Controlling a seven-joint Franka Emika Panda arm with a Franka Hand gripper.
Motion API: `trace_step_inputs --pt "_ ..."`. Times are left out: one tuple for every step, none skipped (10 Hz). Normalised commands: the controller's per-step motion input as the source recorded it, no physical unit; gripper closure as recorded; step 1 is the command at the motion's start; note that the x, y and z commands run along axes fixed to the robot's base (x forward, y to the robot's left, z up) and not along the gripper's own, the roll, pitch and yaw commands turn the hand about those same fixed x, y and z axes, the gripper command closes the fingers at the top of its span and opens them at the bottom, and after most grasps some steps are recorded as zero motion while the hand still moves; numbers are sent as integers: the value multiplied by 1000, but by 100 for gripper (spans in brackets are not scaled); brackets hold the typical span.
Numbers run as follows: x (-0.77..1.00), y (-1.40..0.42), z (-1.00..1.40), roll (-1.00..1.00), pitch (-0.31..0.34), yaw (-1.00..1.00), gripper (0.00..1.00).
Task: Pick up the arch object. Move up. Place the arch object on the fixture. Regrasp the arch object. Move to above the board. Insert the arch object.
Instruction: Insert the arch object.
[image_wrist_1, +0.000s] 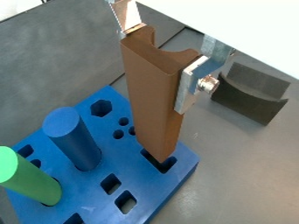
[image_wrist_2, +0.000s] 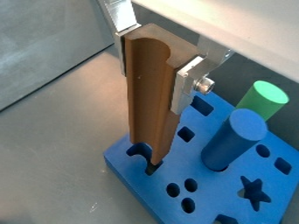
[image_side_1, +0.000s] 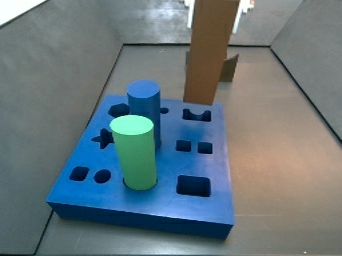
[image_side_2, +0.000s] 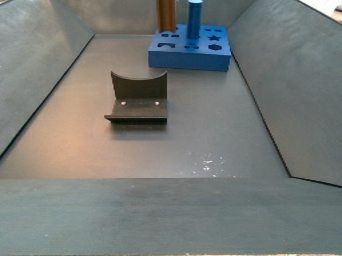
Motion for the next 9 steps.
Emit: trace_step_inputs --pt "414 140 -440 -36 20 0 100" --pt "26 0 -9 0 9 0 100" --pt "0 69 -51 44 7 0 100" --pt "-349 91 -440 54 0 0 100" --pt "-334 54 -540 83 0 0 100" --pt "-260 26 -617 50 0 0 100" --pt "-77 0 -640 -56 -24 -14 100" --pt "103 -54 -566 -66 -1 -26 100" --pt "329 0 -497 -53 0 0 100"
